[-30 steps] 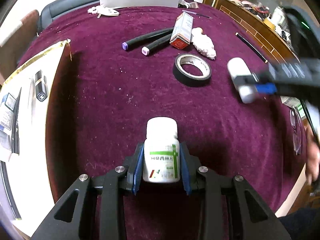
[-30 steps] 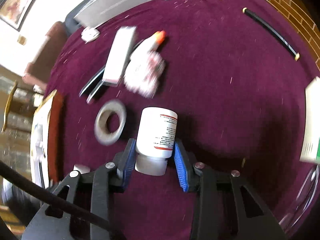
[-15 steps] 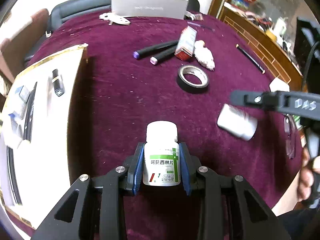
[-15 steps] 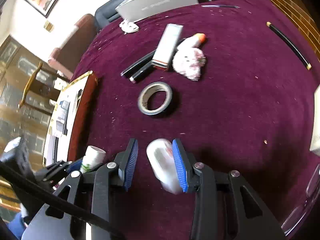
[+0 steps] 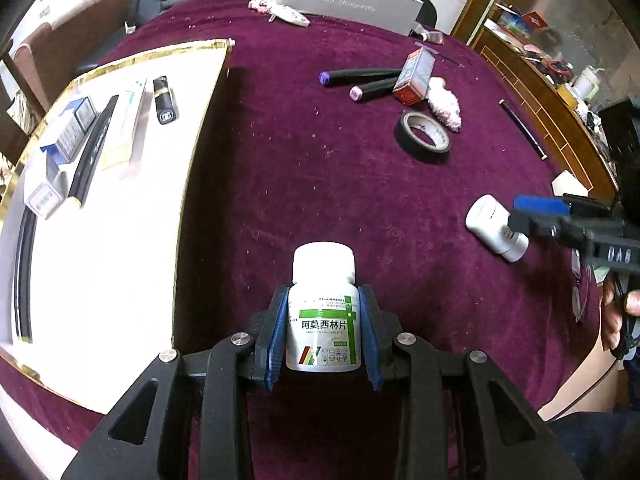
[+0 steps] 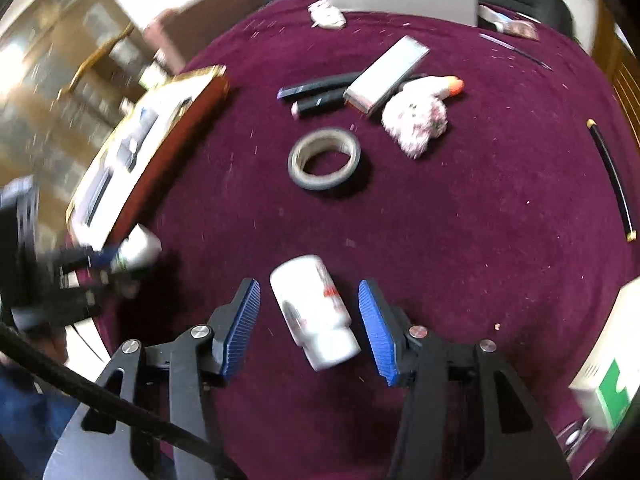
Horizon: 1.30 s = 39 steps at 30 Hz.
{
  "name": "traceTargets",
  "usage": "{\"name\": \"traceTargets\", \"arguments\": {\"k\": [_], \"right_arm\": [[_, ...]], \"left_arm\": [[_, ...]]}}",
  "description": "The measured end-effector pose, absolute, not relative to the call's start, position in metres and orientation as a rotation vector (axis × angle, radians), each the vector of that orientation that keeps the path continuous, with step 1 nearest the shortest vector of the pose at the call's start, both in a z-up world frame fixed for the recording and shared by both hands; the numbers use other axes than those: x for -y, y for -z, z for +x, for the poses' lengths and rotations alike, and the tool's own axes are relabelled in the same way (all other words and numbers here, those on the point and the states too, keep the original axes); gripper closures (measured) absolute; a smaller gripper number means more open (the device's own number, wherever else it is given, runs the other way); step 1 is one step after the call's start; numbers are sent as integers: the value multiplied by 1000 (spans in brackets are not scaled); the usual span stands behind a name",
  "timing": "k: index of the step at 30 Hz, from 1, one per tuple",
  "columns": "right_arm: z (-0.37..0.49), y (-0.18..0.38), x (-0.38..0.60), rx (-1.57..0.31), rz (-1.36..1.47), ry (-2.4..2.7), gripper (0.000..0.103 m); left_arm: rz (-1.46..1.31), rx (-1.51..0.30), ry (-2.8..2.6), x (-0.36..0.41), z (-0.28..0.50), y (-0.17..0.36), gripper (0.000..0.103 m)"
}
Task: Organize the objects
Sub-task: 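Carry both held bottles over the tray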
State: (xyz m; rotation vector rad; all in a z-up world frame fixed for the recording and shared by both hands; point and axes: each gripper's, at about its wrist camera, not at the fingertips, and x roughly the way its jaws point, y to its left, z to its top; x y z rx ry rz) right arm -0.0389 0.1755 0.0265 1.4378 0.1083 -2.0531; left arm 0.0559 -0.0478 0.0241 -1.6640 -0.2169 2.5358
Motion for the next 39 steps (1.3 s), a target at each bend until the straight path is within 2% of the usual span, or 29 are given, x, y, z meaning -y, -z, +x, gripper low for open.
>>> {"name": "traceTargets", "arguments": {"k": [4,6,7,8,13,18,27,39], "right_arm": [[-38,-13,-164,-271,1416,2036,53],[-40,-6,-157,-270,1413,2016,55],[-41,-1,-155,-275,1421,2024,68],[-40,1,-152,-287,1429,2028,70],[-33,-1,-156,-242,1442,2072,70],[-26,-8,-175,-50,1456,2074,70],[-26,-26,-189,100,1429,2105,70],[-24,-44,-149,85,1389,2073,70]], "left_arm": [[-1677,214,-2540,41,54,-22,74],[-1687,218,-2539,38,51,-21,74],[-1698,215,-2535,37,49,-19,74],[-1710,211,-2531,36,47,-17,74],[-1708,171,-2555,31,40,-10,74],[-1679,120,-2578,25,43,-11,75],[-1539,47,-2669,25,50,-48,75],[-1442,146,-2766,73,61,-83,74]]}}
